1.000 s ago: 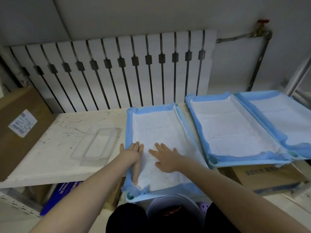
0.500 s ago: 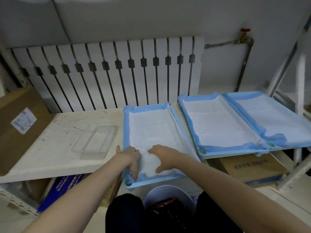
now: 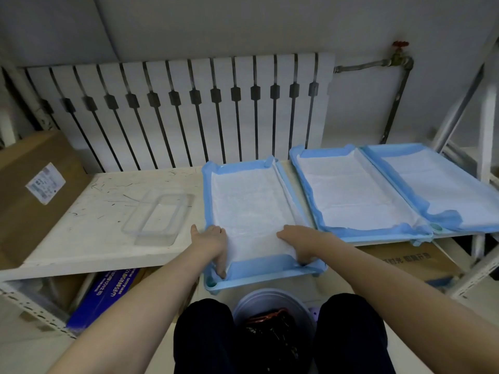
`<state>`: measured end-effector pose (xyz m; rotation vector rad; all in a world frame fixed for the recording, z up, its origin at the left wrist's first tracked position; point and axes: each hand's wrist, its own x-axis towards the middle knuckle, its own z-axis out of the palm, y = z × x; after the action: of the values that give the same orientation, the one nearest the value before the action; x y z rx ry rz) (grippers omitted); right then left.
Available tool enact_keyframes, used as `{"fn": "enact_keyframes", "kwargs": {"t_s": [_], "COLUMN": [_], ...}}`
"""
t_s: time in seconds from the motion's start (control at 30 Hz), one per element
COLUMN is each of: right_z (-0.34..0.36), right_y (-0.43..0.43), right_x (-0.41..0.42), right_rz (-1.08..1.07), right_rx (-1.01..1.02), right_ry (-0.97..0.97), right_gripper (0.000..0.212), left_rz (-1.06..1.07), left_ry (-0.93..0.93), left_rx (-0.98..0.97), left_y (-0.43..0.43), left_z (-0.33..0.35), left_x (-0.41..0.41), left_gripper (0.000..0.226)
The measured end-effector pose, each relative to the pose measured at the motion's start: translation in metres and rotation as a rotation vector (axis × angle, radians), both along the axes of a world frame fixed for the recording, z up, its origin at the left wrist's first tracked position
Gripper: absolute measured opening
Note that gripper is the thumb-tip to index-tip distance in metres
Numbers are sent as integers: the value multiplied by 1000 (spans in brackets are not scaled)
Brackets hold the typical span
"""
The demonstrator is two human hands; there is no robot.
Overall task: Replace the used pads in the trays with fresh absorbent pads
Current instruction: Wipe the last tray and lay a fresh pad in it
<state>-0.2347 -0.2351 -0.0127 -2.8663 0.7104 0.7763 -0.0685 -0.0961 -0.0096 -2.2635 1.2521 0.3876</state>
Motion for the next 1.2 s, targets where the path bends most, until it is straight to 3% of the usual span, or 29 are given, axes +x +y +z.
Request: {"fn": "enact_keyframes", "kwargs": {"t_s": [0.07, 0.2, 0.27, 0.37, 0.47, 0.6, 0.7, 0.8, 0.97, 1.03, 1.13, 1.2], "right_z": [2, 13, 12, 9, 16, 19, -3, -24, -12, -11, -22, -30], "right_y": [-1, 4, 11, 19, 16, 1, -3, -16, -36, -43, -54, -71], "right_x": [0, -10, -14, -14, -12, 12, 38, 49, 67, 87, 114, 126], "right_rz": [27, 80, 90, 68, 86, 22, -31, -89, -253, -171, -25, -90], "right_rx": [-54, -316, -379, -365, -333, -307, -142, -94, -187, -176, 9, 43], "right_ry": [-6, -39, -29, 10, -1, -279, -466, -401, -368, -449, -456, -451], "right_gripper": [69, 20, 12, 20, 16, 21, 34, 42, 33, 34, 48, 50], "left_rz": [1, 35, 60, 68, 66, 23, -41, -55, -28, -35, -21, 25], "left_ry": [8, -7, -13, -13, -6, 32, 10, -5, -22, 6, 46, 86], "left_rx": [17, -54, -45, -51, -71, -238, -371, -357, -328, -382, -346, -284], "left_y": [1, 3, 5, 4, 1, -20, -41, -56, -77, -91, -105, -112], "left_z": [3, 7, 4, 0, 6, 19, 18, 6, 7, 8, 3, 3], "left_x": [-2, 2, 2, -3, 1, 14, 16, 30, 51, 58, 72, 84], "left_gripper": [98, 54, 54, 64, 57, 40, 36, 40, 39, 39, 47, 53]}}
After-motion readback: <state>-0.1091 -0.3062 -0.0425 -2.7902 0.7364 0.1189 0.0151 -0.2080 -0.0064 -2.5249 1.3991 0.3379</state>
